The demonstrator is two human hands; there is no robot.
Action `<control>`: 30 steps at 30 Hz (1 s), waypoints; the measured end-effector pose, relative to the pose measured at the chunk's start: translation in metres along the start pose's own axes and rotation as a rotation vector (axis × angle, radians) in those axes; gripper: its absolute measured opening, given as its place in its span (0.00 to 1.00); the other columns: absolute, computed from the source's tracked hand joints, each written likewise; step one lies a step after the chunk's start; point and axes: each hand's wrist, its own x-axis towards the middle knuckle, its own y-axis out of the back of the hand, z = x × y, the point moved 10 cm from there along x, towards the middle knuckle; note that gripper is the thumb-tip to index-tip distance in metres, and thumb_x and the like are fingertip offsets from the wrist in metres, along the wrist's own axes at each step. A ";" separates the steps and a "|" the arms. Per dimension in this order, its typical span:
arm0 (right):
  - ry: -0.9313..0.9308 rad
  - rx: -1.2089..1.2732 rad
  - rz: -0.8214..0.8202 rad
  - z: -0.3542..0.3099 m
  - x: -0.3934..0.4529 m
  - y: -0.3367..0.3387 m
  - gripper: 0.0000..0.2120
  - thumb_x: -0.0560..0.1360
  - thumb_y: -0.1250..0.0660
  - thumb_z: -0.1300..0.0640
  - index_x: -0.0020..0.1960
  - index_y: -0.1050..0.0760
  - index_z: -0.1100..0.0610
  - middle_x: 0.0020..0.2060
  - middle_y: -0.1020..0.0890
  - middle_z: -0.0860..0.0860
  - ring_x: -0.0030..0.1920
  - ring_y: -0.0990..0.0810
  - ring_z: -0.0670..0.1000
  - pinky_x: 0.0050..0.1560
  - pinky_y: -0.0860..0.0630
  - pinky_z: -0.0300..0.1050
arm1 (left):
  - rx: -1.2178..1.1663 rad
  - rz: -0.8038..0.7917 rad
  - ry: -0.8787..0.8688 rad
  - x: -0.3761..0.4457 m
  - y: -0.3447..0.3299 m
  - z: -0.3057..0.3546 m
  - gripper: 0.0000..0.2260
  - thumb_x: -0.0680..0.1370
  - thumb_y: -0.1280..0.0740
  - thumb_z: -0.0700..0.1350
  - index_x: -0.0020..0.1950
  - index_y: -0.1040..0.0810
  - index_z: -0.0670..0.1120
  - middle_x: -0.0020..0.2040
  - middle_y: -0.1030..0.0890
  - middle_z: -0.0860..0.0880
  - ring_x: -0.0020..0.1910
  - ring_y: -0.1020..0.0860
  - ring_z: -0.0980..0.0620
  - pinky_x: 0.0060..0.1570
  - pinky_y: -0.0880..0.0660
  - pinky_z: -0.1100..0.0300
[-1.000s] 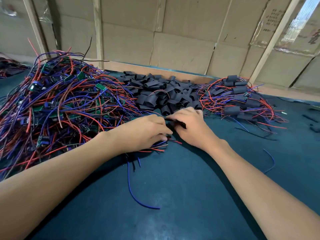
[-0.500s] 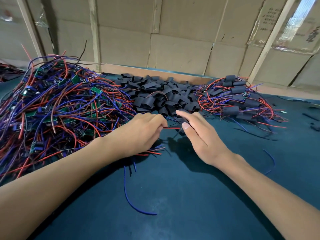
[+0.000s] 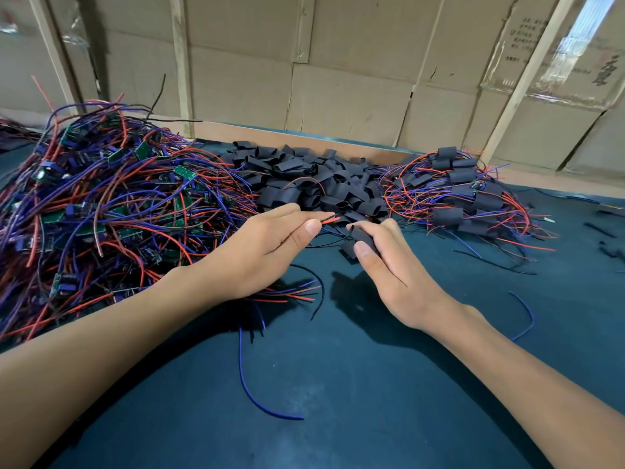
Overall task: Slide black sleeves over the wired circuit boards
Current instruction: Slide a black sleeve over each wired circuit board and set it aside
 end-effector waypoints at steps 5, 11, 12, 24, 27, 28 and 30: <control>0.088 -0.052 0.044 -0.018 0.002 0.012 0.21 0.82 0.41 0.42 0.72 0.34 0.48 0.54 0.32 0.40 0.56 0.28 0.44 0.57 0.36 0.27 | -0.090 0.033 0.050 0.001 0.001 -0.006 0.10 0.84 0.38 0.48 0.60 0.18 0.50 0.43 0.21 0.49 0.44 0.22 0.53 0.47 0.27 0.58; 0.129 -0.132 0.016 -0.027 0.000 0.012 0.22 0.81 0.34 0.48 0.74 0.30 0.49 0.50 0.28 0.35 0.54 0.26 0.42 0.55 0.35 0.28 | -0.205 0.098 0.092 -0.004 0.003 -0.011 0.02 0.81 0.32 0.48 0.53 0.21 0.52 0.35 0.23 0.47 0.31 0.32 0.58 0.34 0.34 0.66; 0.140 -0.132 0.016 -0.029 0.000 0.012 0.23 0.81 0.34 0.48 0.75 0.30 0.51 0.49 0.28 0.34 0.53 0.26 0.41 0.55 0.35 0.28 | -0.211 0.088 0.088 -0.004 0.001 -0.011 0.01 0.81 0.32 0.48 0.52 0.21 0.52 0.35 0.23 0.47 0.31 0.32 0.58 0.34 0.34 0.65; 0.215 -0.041 0.098 -0.045 -0.003 0.024 0.20 0.78 0.30 0.60 0.69 0.23 0.61 0.43 0.28 0.34 0.44 0.26 0.38 0.45 0.34 0.26 | -0.031 0.100 -0.052 -0.003 0.007 0.005 0.03 0.81 0.32 0.45 0.54 0.20 0.48 0.47 0.20 0.59 0.48 0.22 0.60 0.48 0.30 0.71; 0.187 0.003 0.097 -0.043 -0.002 0.021 0.19 0.78 0.30 0.59 0.67 0.22 0.60 0.46 0.24 0.37 0.46 0.24 0.40 0.49 0.33 0.29 | 0.009 0.095 -0.082 -0.004 0.006 0.010 0.04 0.81 0.32 0.44 0.55 0.20 0.46 0.48 0.21 0.57 0.49 0.22 0.60 0.49 0.32 0.72; 0.172 0.023 0.100 -0.042 -0.002 0.021 0.18 0.77 0.29 0.59 0.67 0.21 0.60 0.46 0.22 0.40 0.47 0.24 0.42 0.50 0.32 0.31 | 0.011 0.095 -0.093 -0.003 0.006 0.012 0.04 0.81 0.32 0.43 0.54 0.20 0.45 0.48 0.21 0.57 0.49 0.22 0.59 0.50 0.32 0.72; 0.141 0.043 0.095 -0.041 0.000 0.019 0.17 0.76 0.26 0.59 0.64 0.19 0.58 0.47 0.19 0.45 0.47 0.22 0.47 0.51 0.28 0.37 | 0.017 0.083 -0.132 -0.003 0.005 0.020 0.05 0.81 0.32 0.43 0.54 0.19 0.44 0.49 0.21 0.57 0.49 0.22 0.61 0.51 0.32 0.72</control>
